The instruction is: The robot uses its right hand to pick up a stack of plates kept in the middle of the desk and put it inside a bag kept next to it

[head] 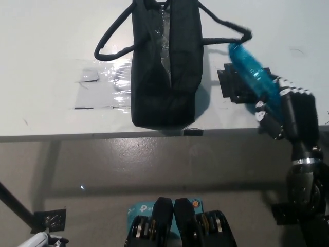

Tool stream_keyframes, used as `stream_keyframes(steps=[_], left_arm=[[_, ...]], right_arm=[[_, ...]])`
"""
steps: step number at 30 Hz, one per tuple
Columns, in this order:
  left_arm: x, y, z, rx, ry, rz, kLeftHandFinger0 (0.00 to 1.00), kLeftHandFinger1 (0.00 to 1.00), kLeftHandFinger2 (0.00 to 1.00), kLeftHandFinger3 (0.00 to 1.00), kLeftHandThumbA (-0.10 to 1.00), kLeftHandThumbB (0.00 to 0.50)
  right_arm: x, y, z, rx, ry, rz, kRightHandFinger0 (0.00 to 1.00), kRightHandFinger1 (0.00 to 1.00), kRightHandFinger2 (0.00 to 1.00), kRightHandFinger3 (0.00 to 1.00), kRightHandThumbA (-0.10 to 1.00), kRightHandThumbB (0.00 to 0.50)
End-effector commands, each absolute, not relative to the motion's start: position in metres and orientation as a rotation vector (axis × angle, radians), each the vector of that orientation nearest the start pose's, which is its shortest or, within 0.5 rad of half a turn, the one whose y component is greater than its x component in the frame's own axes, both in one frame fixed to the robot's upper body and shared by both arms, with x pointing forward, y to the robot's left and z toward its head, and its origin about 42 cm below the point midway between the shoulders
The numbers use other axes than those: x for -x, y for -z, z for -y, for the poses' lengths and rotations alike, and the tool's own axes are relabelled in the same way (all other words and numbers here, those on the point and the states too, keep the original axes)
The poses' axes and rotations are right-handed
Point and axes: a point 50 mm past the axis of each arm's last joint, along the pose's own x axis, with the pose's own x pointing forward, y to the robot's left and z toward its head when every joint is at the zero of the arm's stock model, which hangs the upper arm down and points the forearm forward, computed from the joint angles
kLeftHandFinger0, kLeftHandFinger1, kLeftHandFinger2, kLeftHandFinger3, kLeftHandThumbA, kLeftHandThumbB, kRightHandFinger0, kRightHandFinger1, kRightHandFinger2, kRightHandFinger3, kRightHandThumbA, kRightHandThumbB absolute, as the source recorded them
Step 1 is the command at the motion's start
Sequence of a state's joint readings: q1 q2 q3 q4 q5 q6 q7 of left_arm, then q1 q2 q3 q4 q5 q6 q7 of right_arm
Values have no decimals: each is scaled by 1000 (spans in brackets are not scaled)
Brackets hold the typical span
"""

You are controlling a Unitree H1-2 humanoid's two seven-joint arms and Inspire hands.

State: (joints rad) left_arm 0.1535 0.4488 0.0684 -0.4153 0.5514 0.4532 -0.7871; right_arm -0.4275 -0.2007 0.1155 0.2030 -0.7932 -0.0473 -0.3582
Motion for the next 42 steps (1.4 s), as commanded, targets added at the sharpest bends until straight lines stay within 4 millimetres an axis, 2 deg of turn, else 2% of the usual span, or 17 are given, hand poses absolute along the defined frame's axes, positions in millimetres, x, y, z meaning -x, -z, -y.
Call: stream_keyframes(steps=[1, 3, 4, 5, 8, 11, 15, 16, 18, 22, 25, 27, 29, 31, 38, 41, 42], left_arm=[[-215, -167, -338, -863, 416, -478, 750, 737, 851, 973, 398, 0], [-215, -168, -338, -871, 418, -475, 752, 740, 852, 974, 399, 0], [-215, -168, -338, -866, 419, -476, 766, 753, 868, 982, 415, 0], [-215, -167, -338, -862, 421, -477, 768, 759, 883, 995, 430, 0], [-216, -167, -336, -858, 424, -476, 752, 749, 865, 959, 422, 0], [-218, -166, -334, -850, 418, -470, 738, 744, 862, 955, 378, 0], [-220, -167, -332, -873, 404, -468, 834, 808, 885, 1000, 466, 0], [-220, -168, -332, -886, 410, -466, 853, 822, 895, 1000, 466, 0], [-219, -168, -332, -889, 416, -472, 881, 821, 906, 1000, 508, 0], [-218, -165, -332, -880, 421, -483, 878, 826, 925, 1000, 525, 0], [-219, -163, -330, -856, 425, -478, 851, 810, 918, 1000, 520, 0], [-219, -163, -330, -864, 427, -481, 831, 797, 910, 1000, 510, 0], [-219, -163, -330, -865, 427, -481, 827, 796, 909, 1000, 507, 0], [-220, -162, -329, -855, 434, -479, 839, 809, 917, 1000, 498, 0], [-218, -161, -329, -847, 423, -487, 864, 832, 935, 1000, 501, 0], [-218, -162, -329, -847, 425, -482, 858, 821, 920, 1000, 482, 0], [-217, -163, -328, -850, 424, -481, 864, 821, 913, 1000, 508, 0]], right_arm=[[-402, -283, 280, -320, 348, 284, 0, 0, 195, 328, -100, 3], [-404, -293, 282, -331, 328, 314, 0, 0, 290, 381, -100, 6], [-407, -309, 282, -351, 320, 346, 0, 0, 287, 328, -100, 46], [-411, -330, 280, -376, 315, 373, 0, 0, 273, 299, -100, 49], [-421, -372, 277, -376, 315, 443, 0, 0, 248, 262, -100, 160], [-431, -402, 272, -413, 280, 487, 0, 0, 226, 256, -100, 154], [-441, -440, 254, -315, 234, 545, 0, 0, 143, 121, -100, 191], [-443, -443, 246, -314, 228, 533, 0, 0, 110, 95, -100, 217], [-446, -445, 235, -324, 203, 527, 0, 0, 127, 60, -100, 181], [-454, -455, 215, -334, 150, 521, 0, 0, 142, 39, -100, 175], [-458, -464, 195, -345, 69, 524, 0, 0, 117, 0, -100, 222], [-456, -467, 173, -349, 12, 524, 0, 0, 131, 0, -100, 215], [-456, -467, 172, -352, 8, 523, 0, 0, 129, 0, -100, 215], [-456, -469, 151, -354, -12, 513, 0, 0, 123, 15, -100, 223], [-450, -485, 112, -341, -84, 528, 0, 0, 166, 50, -100, 208], [-448, -492, 97, -284, -135, 546, 0, 0, 174, 45, -100, 172], [-447, -494, 93, -273, -147, 550, 0, 4, 178, 43, -100, 200]])
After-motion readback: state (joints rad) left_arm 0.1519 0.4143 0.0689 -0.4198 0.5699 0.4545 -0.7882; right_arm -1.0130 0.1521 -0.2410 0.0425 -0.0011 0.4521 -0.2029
